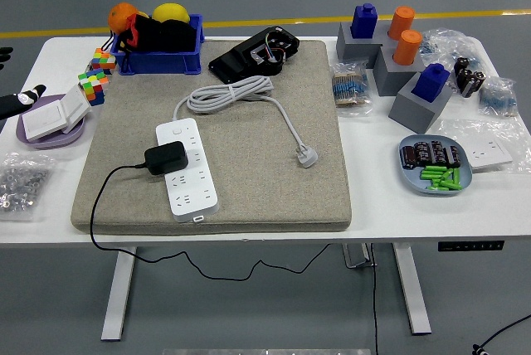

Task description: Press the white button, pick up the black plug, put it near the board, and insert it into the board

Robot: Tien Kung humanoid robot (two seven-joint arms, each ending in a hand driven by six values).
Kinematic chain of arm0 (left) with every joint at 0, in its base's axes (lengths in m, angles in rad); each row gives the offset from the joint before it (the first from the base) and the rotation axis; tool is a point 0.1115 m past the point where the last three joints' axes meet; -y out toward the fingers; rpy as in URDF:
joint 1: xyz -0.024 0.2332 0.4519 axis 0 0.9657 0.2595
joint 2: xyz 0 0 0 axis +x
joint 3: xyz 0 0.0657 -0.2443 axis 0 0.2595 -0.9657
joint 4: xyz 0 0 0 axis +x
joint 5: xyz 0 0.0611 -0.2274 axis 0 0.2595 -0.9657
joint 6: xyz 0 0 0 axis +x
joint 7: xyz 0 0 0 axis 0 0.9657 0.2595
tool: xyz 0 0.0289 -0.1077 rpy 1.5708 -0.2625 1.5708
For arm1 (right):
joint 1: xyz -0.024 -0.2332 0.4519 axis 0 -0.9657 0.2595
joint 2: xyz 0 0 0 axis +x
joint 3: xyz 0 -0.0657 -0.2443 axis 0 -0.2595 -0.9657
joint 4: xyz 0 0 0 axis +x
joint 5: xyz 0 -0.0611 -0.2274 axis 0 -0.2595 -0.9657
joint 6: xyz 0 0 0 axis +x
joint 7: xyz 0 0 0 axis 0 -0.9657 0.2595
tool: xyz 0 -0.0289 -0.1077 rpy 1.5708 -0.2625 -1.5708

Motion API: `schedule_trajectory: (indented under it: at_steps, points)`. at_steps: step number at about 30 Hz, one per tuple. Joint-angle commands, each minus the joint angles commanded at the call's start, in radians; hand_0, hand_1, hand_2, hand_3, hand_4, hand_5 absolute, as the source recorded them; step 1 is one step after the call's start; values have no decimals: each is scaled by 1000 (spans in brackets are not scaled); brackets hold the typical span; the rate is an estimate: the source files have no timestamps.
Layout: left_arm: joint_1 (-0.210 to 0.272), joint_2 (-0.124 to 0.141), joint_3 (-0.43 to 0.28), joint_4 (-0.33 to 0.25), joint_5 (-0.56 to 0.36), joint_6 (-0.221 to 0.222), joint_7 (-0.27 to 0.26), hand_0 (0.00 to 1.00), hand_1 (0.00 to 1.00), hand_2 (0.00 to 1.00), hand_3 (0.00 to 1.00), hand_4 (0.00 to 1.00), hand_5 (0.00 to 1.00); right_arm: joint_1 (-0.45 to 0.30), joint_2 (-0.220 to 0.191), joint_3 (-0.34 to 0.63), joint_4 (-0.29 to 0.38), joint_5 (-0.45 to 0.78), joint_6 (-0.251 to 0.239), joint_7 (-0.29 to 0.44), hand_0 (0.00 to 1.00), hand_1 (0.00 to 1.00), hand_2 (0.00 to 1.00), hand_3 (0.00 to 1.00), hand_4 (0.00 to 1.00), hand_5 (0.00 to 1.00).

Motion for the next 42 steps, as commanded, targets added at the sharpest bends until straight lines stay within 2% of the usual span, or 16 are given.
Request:
schedule_trajectory:
  at_steps: [21, 42]
  points:
    - [21, -21, -10, -44, 0, -12, 7, 811, 833, 828, 804, 833, 117, -4, -2, -3, 2, 2, -1, 0, 722, 701, 686, 620, 733, 431]
    - [23, -23, 4, -60, -1, -18, 13, 807, 826, 819, 793, 818, 104, -2, 4, 3, 3, 2, -1, 0, 722, 701, 686, 620, 731, 430]
